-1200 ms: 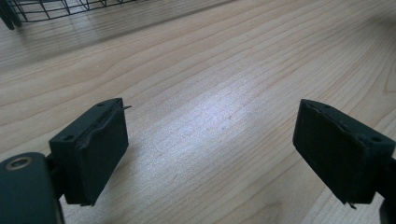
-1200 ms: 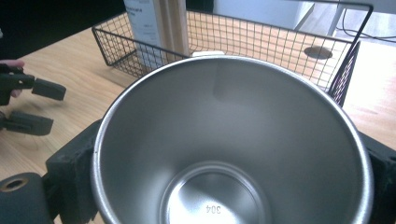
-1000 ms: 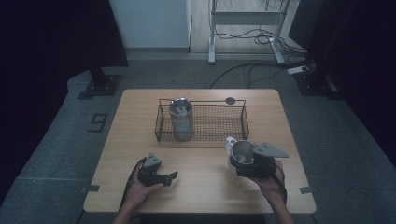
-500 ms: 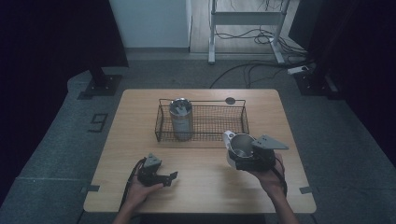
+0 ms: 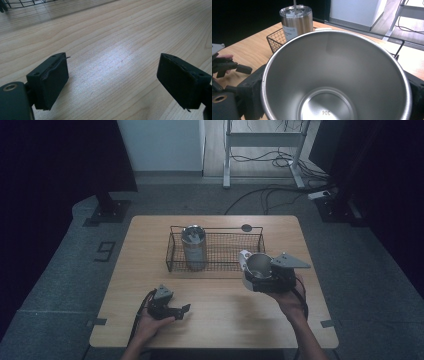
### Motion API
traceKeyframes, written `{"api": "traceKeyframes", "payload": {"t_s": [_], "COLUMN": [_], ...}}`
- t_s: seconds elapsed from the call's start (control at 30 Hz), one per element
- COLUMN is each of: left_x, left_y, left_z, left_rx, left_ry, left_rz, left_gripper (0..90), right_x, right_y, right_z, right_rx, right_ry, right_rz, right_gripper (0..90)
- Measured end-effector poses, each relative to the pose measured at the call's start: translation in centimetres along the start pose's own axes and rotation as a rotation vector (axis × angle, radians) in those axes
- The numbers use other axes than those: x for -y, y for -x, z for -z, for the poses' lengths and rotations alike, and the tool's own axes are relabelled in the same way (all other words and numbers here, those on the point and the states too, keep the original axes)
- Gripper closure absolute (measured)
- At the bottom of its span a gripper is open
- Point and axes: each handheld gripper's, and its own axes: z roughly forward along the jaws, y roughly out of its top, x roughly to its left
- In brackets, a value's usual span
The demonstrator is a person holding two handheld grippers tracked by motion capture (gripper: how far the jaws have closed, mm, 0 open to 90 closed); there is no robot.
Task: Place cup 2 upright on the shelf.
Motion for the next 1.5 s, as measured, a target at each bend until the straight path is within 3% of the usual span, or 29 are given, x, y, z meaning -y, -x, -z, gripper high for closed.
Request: {"api": "traceKeyframes", "payload": {"t_s": [0.53, 1.5], "left_x": [0.0, 0.1], "left_y": [0.0, 0.0], "left_z": [0.0, 0.0], "left_rx": [0.002, 0.004], "left_ry": [-0.003, -0.003], "left_rz": [0.003, 0.002], "left_gripper": [10.6, 10.6], "right_x": [-2.1, -3.8], "right_y": [0.1, 1.1], "right_z": [-1.1, -2.8], "right_rx": [-0.004, 0.010], "right_ry": [-0.005, -0.015], "right_rz": [0.019, 0.023], "right_gripper": [6.1, 6.1]}}
